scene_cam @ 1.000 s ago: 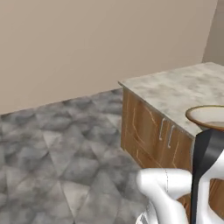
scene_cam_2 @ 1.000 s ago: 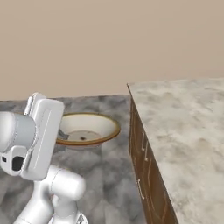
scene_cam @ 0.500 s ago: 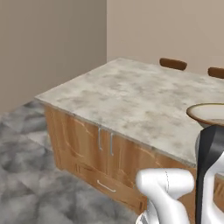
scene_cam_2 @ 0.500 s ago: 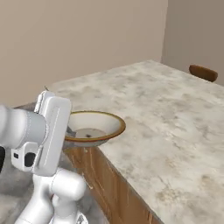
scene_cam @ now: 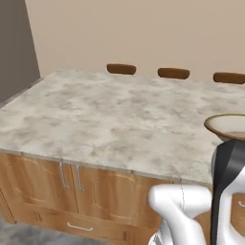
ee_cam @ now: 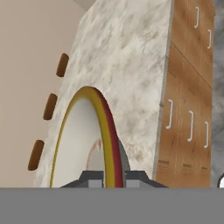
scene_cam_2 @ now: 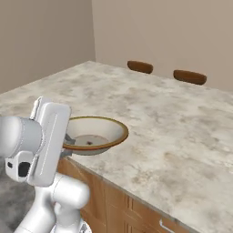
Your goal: Clear the mugs and bowl far away from the sink.
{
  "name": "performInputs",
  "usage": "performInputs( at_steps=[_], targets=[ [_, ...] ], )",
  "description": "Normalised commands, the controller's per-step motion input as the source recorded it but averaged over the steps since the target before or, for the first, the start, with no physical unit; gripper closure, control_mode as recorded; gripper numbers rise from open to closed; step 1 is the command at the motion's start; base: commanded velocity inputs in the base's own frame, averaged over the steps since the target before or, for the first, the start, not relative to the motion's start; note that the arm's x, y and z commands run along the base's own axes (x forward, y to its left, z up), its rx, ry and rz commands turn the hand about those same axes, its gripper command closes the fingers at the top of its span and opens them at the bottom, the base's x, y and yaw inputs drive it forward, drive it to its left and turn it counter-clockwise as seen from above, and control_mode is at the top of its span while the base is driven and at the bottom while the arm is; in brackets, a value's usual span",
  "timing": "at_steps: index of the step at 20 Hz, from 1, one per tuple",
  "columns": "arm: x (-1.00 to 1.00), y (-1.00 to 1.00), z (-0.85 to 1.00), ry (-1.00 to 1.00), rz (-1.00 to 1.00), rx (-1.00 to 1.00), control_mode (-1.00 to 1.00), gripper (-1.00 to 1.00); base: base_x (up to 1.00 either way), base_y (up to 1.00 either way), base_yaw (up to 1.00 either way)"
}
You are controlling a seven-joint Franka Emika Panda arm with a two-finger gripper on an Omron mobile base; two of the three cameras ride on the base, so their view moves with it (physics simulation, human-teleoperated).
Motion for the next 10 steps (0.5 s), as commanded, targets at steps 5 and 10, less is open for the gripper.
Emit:
performInputs(
  at_steps=[5, 10],
  targets=[
    [0.0, 0.0, 0.0, 0.0, 0.0, 0.0, 1.0, 1.0, 0.86, 0.0, -0.05],
    [0.0, 0.0, 0.0, 0.0, 0.0, 0.0, 1.0, 1.0, 0.77, -0.2, -0.38]
  ],
)
